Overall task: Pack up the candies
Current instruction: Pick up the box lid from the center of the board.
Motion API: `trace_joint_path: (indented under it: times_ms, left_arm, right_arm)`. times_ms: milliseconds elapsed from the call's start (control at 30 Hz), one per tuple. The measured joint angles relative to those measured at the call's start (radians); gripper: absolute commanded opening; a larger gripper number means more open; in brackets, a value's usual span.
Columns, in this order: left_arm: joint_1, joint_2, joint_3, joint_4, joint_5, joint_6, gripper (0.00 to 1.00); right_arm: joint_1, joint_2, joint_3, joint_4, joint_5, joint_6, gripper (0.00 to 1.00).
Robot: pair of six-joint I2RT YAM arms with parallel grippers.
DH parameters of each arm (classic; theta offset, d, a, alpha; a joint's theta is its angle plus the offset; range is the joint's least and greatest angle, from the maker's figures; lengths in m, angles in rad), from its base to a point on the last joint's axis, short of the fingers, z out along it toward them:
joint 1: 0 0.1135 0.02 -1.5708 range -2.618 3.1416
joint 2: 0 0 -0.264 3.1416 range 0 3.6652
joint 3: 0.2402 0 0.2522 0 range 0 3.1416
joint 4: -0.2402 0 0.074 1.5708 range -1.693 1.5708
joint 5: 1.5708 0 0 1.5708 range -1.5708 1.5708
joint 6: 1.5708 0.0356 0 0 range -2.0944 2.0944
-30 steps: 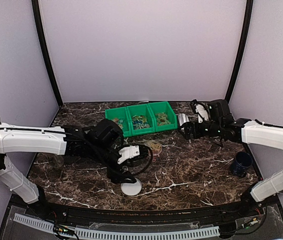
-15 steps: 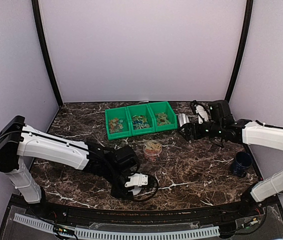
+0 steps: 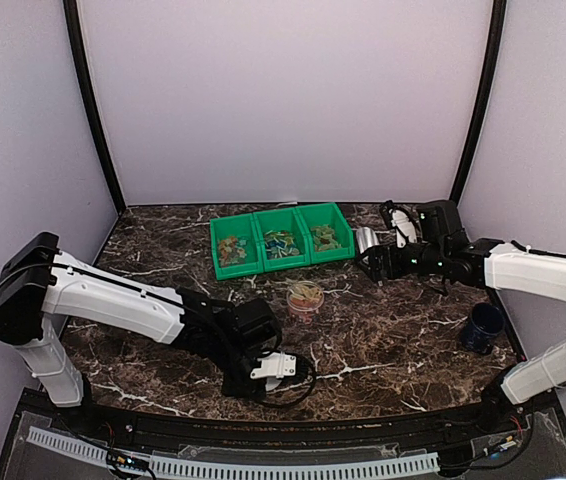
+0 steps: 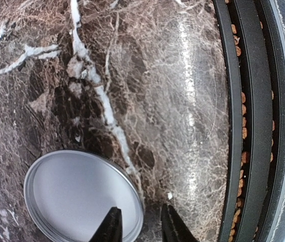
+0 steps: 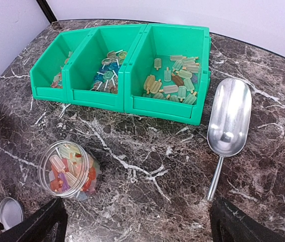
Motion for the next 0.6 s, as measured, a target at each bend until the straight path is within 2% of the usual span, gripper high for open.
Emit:
trace_joint_path:
  times_ms: [167,600]
  left_arm:
    - [0.0,0.02,0.0,0.0,0.0,0.0,0.23]
    - [0.0,0.038,0.001,0.0,0.0,0.0,0.0]
  right_arm:
    - [0.0,0.0,0.0,0.0,0.0,0.0,0.99]
    - [0.0,-0.018,-0.002,0.014,-0.01,-0.003,0.99]
